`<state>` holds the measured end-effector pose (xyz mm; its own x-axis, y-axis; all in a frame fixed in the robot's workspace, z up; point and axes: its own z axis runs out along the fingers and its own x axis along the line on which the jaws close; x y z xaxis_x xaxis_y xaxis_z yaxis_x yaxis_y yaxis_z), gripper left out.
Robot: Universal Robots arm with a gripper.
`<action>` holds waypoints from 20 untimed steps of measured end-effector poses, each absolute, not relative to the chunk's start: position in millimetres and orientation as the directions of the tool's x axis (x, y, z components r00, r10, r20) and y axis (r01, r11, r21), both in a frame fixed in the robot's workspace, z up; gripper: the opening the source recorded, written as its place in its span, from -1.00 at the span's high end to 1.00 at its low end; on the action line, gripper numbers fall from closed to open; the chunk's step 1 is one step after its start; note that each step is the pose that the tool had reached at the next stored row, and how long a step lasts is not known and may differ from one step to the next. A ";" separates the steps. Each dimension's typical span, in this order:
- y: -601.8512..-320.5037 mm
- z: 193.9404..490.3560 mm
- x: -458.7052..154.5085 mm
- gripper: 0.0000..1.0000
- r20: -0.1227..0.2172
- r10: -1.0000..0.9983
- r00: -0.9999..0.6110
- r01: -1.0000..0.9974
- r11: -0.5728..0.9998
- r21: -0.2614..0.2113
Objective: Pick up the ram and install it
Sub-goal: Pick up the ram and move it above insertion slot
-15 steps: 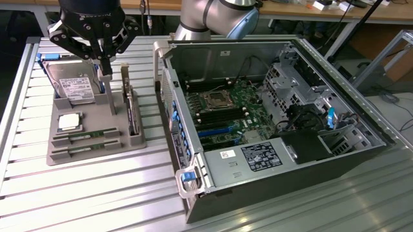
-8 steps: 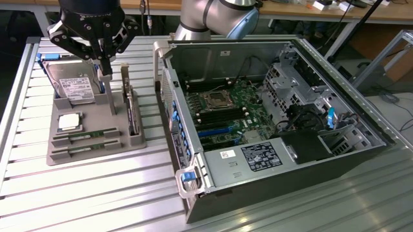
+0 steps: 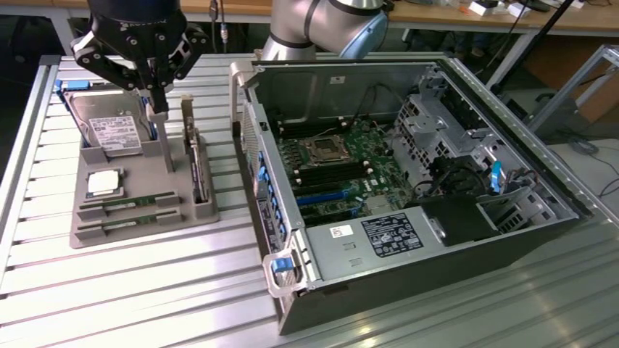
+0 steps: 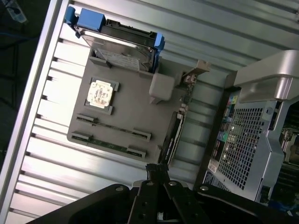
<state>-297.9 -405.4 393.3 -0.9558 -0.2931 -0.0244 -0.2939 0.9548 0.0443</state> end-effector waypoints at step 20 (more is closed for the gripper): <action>-405.4 393.3 -297.9 0.80 -0.024 -0.390 -0.920 -0.391 0.919 0.044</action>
